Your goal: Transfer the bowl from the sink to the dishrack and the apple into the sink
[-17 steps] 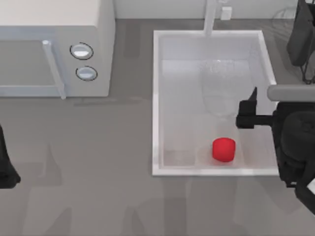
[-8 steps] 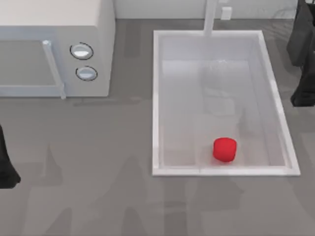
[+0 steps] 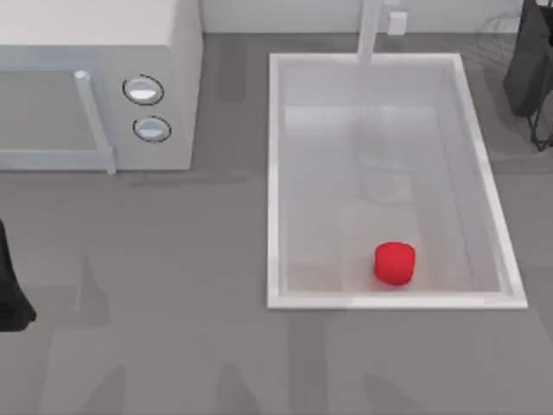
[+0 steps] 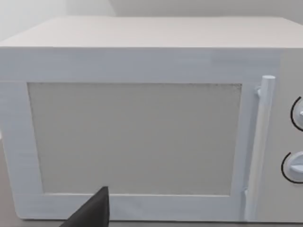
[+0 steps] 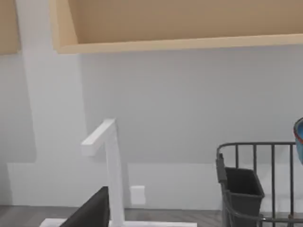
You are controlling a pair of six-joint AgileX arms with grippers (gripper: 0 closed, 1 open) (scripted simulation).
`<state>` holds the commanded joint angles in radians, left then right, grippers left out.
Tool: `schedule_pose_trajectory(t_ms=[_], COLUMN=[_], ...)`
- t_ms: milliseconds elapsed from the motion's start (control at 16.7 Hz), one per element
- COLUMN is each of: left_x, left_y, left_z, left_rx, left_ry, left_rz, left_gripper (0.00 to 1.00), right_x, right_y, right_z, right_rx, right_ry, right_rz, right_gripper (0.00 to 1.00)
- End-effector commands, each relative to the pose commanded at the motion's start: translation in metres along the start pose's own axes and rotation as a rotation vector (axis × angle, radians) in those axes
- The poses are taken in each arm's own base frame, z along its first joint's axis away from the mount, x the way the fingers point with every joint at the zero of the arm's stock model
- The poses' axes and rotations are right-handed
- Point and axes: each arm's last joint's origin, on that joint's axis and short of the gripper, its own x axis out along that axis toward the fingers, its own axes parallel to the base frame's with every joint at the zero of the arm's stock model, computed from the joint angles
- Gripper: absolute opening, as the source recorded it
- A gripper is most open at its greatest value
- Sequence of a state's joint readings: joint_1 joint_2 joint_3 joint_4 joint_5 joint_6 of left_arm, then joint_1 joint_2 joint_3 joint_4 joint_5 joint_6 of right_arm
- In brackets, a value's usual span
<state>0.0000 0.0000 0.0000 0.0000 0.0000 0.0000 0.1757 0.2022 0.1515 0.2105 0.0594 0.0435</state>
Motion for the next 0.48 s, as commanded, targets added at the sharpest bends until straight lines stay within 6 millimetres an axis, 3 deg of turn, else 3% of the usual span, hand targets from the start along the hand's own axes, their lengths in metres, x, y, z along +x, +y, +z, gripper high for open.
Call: schedule_pose_trajectory(t_ms=[300,480], left_x=[0.0,0.0], left_y=[0.0,0.0], left_z=[0.0,0.0], left_rx=[0.0,0.0], left_ry=[0.0,0.0], left_rz=[0.0,0.0], left_gripper=[1.0,1.0], right_x=[-0.016,-0.016], right_y=[-0.018,-0.02], right_z=[-0.049,-0.053], right_rx=[-0.051,-0.056], right_ry=[0.142,0.157], right_rz=[-0.107,-0.12], right_gripper=[1.0,1.0])
